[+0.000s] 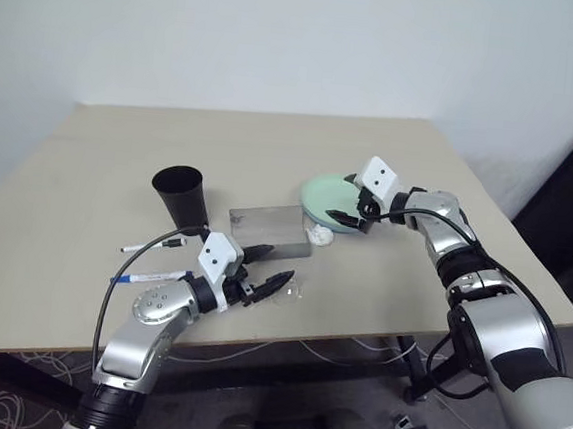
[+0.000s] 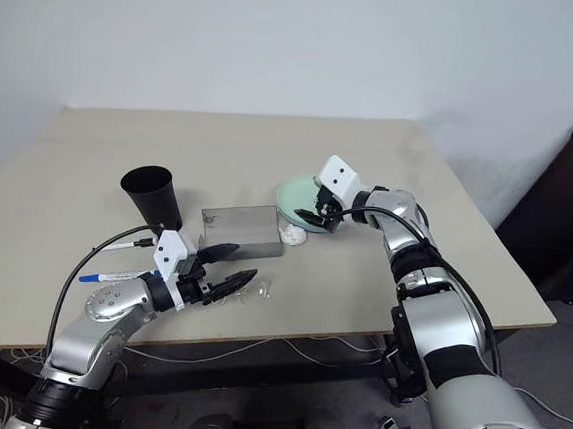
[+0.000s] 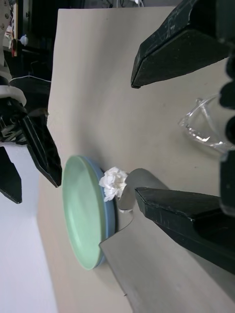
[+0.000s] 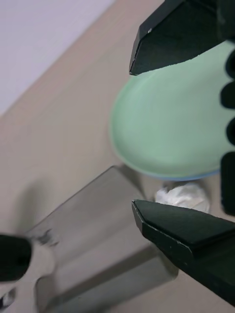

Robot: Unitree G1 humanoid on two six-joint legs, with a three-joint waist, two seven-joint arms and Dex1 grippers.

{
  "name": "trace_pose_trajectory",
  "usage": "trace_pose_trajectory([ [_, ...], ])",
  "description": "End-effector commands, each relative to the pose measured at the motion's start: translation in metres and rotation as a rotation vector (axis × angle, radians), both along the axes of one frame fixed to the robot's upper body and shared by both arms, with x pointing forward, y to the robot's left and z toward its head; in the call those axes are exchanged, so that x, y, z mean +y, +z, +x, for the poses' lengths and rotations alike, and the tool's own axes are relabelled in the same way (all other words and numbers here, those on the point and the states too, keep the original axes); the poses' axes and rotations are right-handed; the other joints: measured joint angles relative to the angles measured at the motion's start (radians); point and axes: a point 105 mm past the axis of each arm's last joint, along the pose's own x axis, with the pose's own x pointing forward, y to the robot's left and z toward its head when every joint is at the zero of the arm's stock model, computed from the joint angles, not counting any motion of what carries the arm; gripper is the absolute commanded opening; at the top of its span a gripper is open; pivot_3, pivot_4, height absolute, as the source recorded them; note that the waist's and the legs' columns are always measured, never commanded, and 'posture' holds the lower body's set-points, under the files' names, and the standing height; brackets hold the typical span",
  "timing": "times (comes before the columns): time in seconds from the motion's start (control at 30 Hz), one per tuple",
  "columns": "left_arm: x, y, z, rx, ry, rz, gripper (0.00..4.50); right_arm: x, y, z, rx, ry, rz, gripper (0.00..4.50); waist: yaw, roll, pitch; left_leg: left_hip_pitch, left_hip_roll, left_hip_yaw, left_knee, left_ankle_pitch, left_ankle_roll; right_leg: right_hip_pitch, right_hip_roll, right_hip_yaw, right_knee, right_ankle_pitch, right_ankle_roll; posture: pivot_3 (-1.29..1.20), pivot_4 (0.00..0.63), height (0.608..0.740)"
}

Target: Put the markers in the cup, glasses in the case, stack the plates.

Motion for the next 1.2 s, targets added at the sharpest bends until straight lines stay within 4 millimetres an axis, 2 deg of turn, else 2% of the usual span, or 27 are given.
trace_pose_trajectory([
  [0.03,0.001,0.014,0.004,-0.060,-0.005,-0.003,3.42,0.000,-0.002,-0.010,0.035,0.042,0.040,4.47,0.000,0.000,0.000,0.000,0.000,0.000,0.000,0.000,0.000,0.000,0.000,0.000,0.000,0.000,0.000,0.00,0.000,0.740],
  [0.2,0.004,0.016,0.006,-0.062,-0.009,-0.003,3.42,0.001,-0.032,-0.018,0.161,-0.031,0.049,4.47,-0.001,0.001,0.000,0.000,0.000,0.000,0.001,0.000,0.000,0.000,0.000,0.000,0.001,0.000,0.000,0.00,0.000,0.740],
  [0.37,0.008,0.017,0.006,-0.063,-0.006,0.005,3.42,0.005,-0.037,-0.010,0.286,-0.185,0.137,4.47,-0.003,0.001,0.000,0.001,0.000,0.000,0.003,0.000,0.000,-0.001,0.001,0.001,0.004,0.000,-0.001,0.00,0.000,0.740],
  [0.7,0.010,0.017,0.004,-0.063,0.001,0.014,3.42,0.013,-0.038,-0.009,0.450,-0.291,0.273,4.47,-0.001,0.002,0.000,0.000,0.000,0.000,0.003,0.000,0.000,-0.001,0.000,0.000,0.003,0.000,0.000,0.00,0.000,0.740],
  [0.87,0.011,0.016,0.003,-0.064,0.005,0.018,3.42,0.016,-0.037,-0.011,0.438,-0.285,0.275,4.47,-0.001,0.002,0.000,0.000,0.000,0.000,0.003,0.000,0.000,-0.001,0.001,0.000,0.003,0.000,0.000,0.00,0.000,0.740],
  [0.97,0.012,0.017,0.003,-0.064,0.009,0.020,3.42,0.016,-0.029,-0.014,0.388,-0.260,0.306,4.47,-0.001,0.002,0.000,0.000,0.000,0.000,0.002,0.000,0.000,-0.001,0.001,0.000,0.003,0.000,0.000,0.00,0.000,0.740],
  [1.07,0.012,0.016,0.002,-0.064,0.011,0.019,3.42,0.016,-0.017,-0.025,0.346,-0.192,0.345,4.47,0.001,0.002,0.000,-0.001,0.000,0.000,0.002,0.000,0.000,-0.001,0.001,0.000,0.002,0.000,0.000,0.00,0.000,0.740],
  [1.2,0.012,0.016,0.001,-0.062,0.013,0.020,3.42,0.013,-0.013,-0.044,0.374,-0.132,0.369,4.47,0.001,0.002,0.000,-0.001,0.000,0.000,0.002,0.000,0.000,-0.001,0.000,0.000,0.002,0.000,0.000,0.00,0.000,0.740],
])
